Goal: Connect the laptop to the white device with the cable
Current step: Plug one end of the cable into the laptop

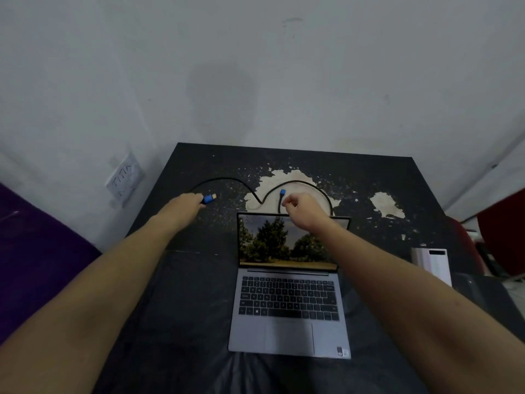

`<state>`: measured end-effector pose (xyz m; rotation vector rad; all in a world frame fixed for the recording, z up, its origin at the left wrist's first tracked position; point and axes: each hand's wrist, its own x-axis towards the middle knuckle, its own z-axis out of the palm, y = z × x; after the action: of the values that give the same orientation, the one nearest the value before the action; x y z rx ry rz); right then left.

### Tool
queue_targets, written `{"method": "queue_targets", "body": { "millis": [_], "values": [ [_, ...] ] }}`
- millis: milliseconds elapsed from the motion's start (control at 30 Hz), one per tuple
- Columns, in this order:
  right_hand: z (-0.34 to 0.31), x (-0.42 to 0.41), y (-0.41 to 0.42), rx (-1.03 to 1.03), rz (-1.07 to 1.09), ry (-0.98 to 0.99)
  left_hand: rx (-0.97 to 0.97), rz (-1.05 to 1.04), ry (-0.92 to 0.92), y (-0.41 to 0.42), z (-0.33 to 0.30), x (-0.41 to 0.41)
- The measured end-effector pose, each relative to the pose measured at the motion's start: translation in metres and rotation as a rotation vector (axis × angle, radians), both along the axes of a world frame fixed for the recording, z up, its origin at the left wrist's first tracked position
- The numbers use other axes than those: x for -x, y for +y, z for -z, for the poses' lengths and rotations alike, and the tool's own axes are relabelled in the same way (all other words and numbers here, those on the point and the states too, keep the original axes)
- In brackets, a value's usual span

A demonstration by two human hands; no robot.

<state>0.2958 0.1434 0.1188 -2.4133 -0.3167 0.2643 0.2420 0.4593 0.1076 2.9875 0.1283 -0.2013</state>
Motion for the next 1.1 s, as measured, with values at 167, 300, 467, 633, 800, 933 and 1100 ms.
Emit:
{"method": "queue_targets", "body": {
  "millis": [167, 300, 467, 633, 800, 933, 1100],
  "values": [
    [0.036, 0.043, -0.016, 0.042, -0.085, -0.027, -0.006, 0.045, 0.086, -0.015, 0.032, 0.045],
    [0.08, 0.076, -0.035, 0.115, -0.119, -0.033, 0.007, 0.128, 0.11, -0.035, 0.061, 0.078],
    [0.131, 0.121, -0.065, 0.208, -0.092, 0.007, 0.07, 0.161, 0.246, -0.053, 0.1, 0.108],
    [0.172, 0.155, -0.093, 0.3, -0.022, 0.05, 0.141, 0.214, 0.31, -0.068, 0.131, 0.128],
    [0.198, 0.179, -0.115, 0.405, 0.026, 0.019, 0.151, 0.195, 0.257, -0.08, 0.159, 0.141],
    [0.218, 0.188, -0.123, 0.452, 0.056, 0.002, 0.182, 0.212, 0.205, -0.085, 0.175, 0.144],
    [0.224, 0.188, -0.125, 0.494, 0.106, -0.022, 0.283, 0.12, 0.155, -0.082, 0.188, 0.141]
  ]
}}
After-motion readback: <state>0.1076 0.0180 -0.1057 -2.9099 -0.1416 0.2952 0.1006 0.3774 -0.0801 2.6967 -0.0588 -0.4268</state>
